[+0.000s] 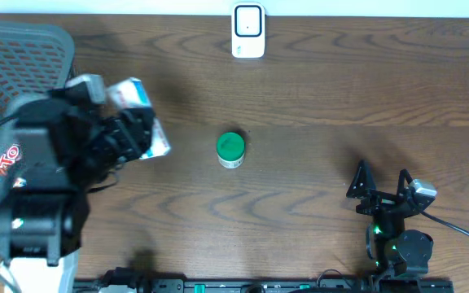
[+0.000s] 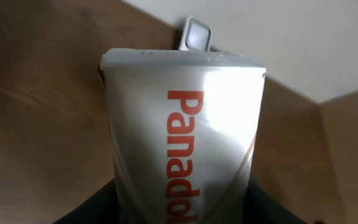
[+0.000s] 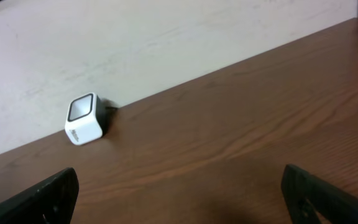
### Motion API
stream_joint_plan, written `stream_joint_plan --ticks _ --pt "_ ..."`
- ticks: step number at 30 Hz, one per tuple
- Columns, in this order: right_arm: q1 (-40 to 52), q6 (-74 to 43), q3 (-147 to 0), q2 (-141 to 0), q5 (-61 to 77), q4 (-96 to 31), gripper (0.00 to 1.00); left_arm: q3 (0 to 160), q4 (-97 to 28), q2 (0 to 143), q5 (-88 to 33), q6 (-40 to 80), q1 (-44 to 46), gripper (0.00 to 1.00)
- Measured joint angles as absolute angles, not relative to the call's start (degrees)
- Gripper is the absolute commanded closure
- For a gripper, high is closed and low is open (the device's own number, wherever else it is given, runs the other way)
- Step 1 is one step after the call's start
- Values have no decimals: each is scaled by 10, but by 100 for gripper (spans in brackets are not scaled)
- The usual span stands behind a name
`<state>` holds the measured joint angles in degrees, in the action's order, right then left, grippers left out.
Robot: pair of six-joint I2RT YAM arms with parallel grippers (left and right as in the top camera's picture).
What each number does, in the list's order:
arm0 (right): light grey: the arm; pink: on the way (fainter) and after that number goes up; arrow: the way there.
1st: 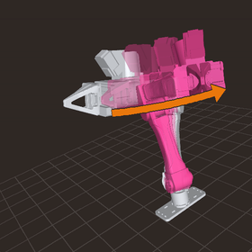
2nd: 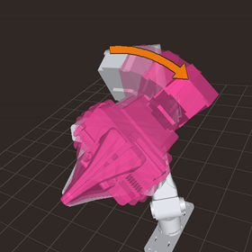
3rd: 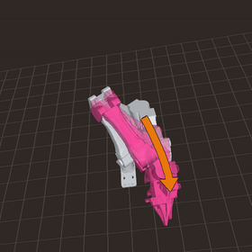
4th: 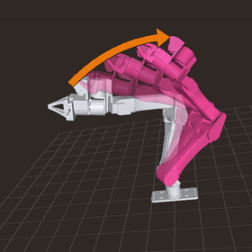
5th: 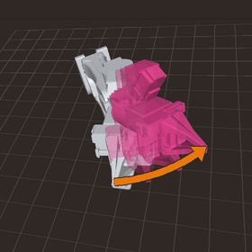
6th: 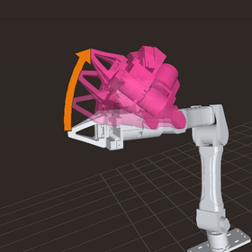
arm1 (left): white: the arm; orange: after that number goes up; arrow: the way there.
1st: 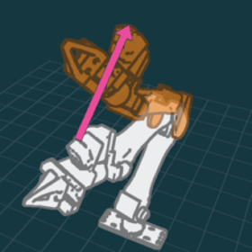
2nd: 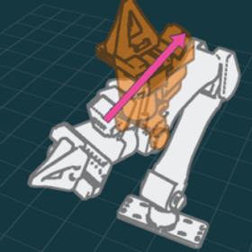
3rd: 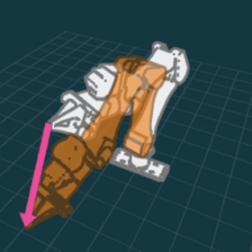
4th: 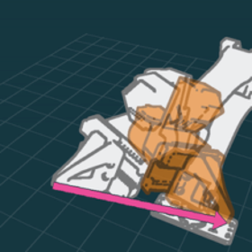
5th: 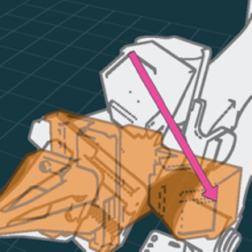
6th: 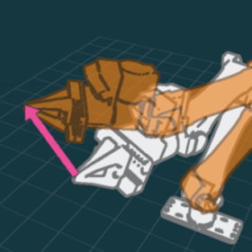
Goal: Scan the item barcode
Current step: 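Lift the Panadol box out and carry it toward the scanner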
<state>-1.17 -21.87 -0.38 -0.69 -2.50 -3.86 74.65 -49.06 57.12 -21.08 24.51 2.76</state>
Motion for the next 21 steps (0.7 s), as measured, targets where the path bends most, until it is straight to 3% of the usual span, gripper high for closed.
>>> stream_joint_plan --ticks 9,21 --pt "-12 -219 -4 -7 -25 -39 1 744 -429 712 -36 348 291 49" --pt "-12 -218 -4 -7 -25 -39 1 744 -296 958 68 513 482 48"
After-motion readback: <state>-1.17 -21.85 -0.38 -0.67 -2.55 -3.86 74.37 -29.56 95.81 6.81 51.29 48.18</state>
